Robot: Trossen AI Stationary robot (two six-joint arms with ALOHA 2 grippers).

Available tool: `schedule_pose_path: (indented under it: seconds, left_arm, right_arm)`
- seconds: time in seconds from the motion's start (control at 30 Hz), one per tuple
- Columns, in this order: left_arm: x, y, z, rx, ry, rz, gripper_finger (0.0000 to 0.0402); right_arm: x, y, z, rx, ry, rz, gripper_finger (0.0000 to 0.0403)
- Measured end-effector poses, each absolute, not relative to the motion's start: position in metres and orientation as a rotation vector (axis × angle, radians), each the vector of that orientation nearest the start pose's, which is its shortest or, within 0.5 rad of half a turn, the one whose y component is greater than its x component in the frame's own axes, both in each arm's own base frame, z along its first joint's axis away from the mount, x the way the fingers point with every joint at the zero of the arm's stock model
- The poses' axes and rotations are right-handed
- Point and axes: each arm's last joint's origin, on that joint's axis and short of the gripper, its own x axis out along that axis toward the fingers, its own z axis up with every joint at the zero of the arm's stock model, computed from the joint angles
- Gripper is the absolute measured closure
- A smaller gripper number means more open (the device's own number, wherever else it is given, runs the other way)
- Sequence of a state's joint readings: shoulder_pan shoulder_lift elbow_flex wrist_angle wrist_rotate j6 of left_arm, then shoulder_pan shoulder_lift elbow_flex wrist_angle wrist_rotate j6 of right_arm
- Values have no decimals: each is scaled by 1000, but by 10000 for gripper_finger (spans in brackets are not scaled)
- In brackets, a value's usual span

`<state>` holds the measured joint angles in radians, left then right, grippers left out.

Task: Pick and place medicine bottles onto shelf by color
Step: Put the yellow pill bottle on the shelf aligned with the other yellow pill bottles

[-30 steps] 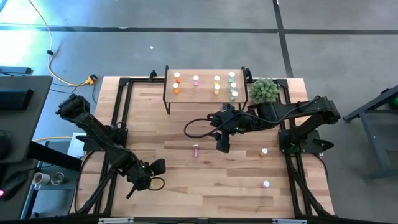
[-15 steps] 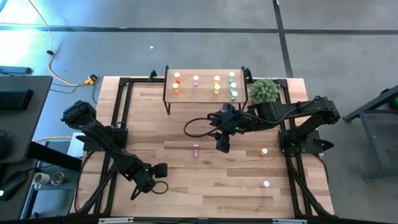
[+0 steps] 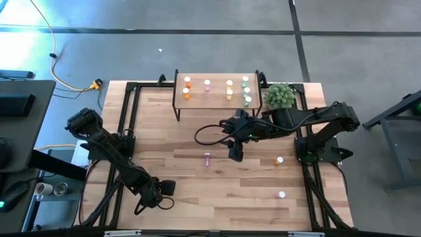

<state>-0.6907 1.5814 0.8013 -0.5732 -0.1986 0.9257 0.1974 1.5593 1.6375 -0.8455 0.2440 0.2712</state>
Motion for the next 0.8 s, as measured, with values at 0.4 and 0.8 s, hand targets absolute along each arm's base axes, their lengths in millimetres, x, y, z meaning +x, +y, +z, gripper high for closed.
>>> schedule_pose_path:
  seconds: [0.4, 0.8]
  left_arm:
    - [206, -164, 133, 1338, 1038, -1042, 203]
    - [210, -158, 132, 1379, 1065, -968, 217]
  right_arm:
    - [321, 57, 380, 92, 731, -145, 205]
    - [321, 57, 380, 92, 731, -145, 205]
